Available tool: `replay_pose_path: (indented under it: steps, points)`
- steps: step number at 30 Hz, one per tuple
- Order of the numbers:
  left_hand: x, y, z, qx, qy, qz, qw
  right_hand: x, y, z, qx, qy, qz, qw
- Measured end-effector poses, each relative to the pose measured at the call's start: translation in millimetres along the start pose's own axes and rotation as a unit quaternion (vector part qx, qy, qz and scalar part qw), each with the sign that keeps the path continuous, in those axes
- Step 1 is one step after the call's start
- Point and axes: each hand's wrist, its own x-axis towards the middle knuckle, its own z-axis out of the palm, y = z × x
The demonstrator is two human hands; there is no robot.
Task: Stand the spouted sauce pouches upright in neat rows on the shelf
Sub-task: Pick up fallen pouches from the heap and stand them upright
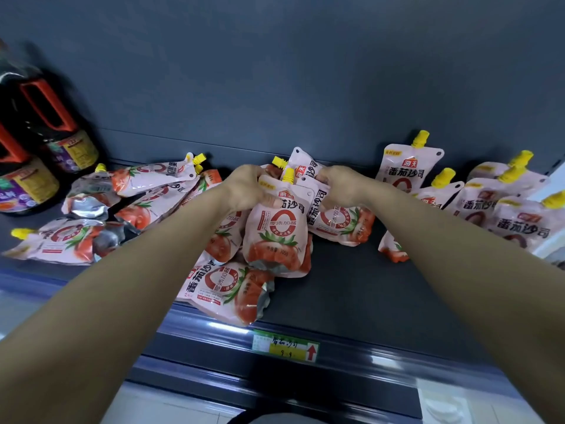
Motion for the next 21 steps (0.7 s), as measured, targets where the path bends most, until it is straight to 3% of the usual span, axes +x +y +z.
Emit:
replay_pose_path:
  steps: [6,15,21]
  points:
    - [-15,-1,-24,-0.037,0.067,0.002,0.997,2,-6,-3,0.047,0.029,0.025,0.998]
    - [-50,-5,-32,-0.159,0.111,0.024,0.981,-14,-22,-20,0.199,0.189,0.075,0.959]
    - [-67,-1,-29,-0.162,0.138,0.041,0.976,-48,-37,-16,0.193,0.229,0.072,0.951]
